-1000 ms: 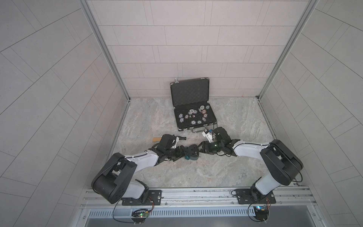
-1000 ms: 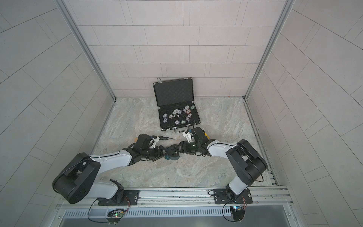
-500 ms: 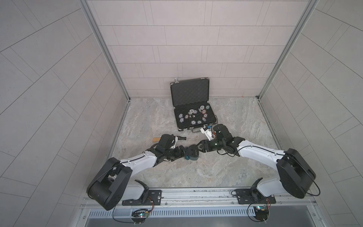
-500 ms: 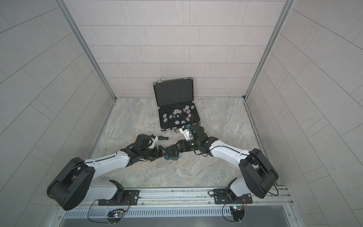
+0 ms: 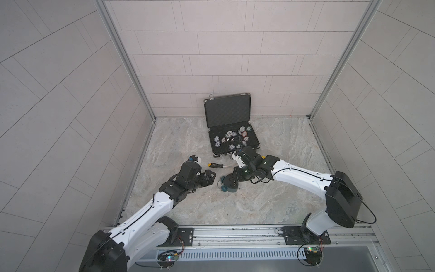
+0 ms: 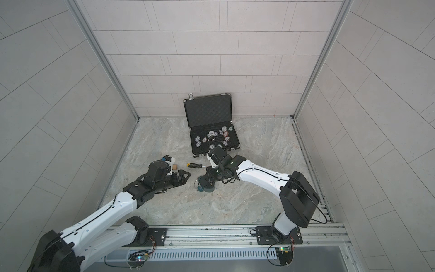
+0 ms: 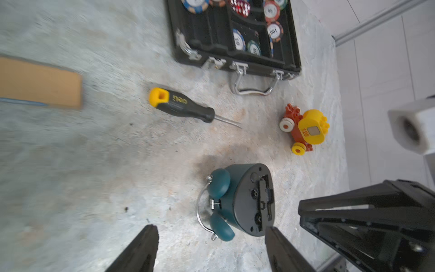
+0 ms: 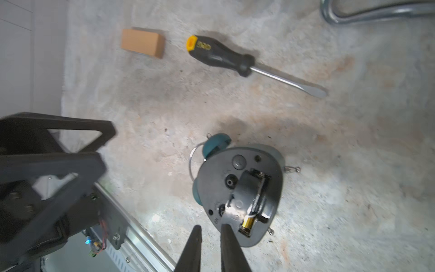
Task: Remove the battery from the alarm
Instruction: Remove the cover from the alarm.
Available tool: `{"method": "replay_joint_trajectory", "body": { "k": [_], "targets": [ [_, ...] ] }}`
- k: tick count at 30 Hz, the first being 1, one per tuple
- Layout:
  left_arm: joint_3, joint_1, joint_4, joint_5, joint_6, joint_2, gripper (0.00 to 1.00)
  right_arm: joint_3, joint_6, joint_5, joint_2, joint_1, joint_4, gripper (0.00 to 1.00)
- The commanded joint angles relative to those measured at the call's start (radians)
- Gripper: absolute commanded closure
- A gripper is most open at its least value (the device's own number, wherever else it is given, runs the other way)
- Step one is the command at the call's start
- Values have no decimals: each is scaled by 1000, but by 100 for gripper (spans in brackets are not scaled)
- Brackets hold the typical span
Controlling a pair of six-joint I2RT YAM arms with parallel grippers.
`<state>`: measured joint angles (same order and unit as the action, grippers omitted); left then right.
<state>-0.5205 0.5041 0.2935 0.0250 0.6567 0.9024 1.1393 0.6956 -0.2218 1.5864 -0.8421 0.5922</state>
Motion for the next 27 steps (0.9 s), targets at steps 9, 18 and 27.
{"method": "replay_joint_trajectory", "body": {
  "k": [9, 18, 27],
  "targets": [
    [10, -3, 171, 160, -15, -109, 27, 205, 96, 189, 185, -61, 259, 74],
    [16, -4, 179, 165, -28, -120, 27, 243, 100, 189, 227, -72, 267, 73],
    [20, -4, 170, 164, -33, -120, 26, 251, 103, 175, 227, -78, 236, 73]
  ]
}}
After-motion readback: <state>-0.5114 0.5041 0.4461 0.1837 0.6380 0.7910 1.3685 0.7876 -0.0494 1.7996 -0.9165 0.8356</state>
